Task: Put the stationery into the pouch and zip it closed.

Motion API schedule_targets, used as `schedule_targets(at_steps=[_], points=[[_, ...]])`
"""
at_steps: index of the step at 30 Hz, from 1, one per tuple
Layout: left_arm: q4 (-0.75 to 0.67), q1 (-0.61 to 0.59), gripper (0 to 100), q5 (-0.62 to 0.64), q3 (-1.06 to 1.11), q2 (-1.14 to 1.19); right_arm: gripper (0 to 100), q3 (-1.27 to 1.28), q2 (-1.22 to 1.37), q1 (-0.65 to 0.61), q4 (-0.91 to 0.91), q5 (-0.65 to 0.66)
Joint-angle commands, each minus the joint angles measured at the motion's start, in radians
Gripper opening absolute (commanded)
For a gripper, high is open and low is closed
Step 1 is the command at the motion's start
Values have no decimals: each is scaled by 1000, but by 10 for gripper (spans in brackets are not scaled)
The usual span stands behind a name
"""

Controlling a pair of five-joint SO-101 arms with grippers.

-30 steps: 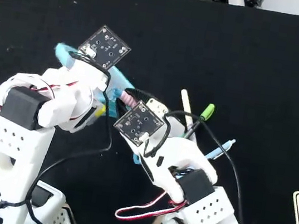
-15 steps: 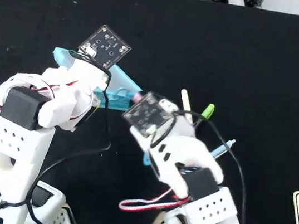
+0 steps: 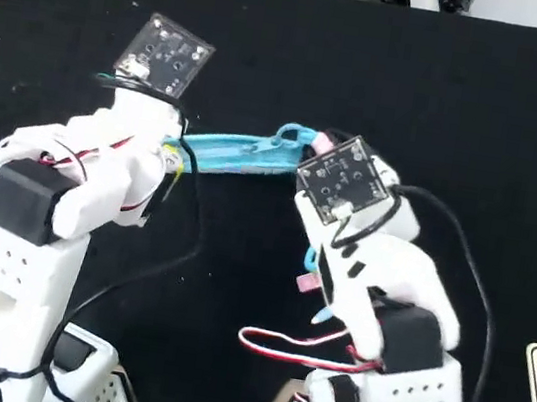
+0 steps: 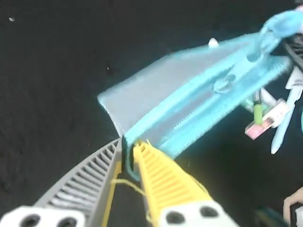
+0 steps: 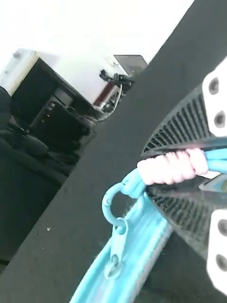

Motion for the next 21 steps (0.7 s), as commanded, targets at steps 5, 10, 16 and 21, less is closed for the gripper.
schedule_targets(at_steps=[5, 10, 16, 21], points=[[-17, -119, 29, 72, -94, 2, 11, -134, -12, 97, 74, -5], [-17, -180, 29, 68, -87, 2, 11, -127, -4, 149, 71, -5], [-6, -179, 74, 68, -85, 3, 11, -128, -8, 149, 74, -5], [32, -179, 193, 68, -94, 74, 11, -127, -5, 149, 75, -6]])
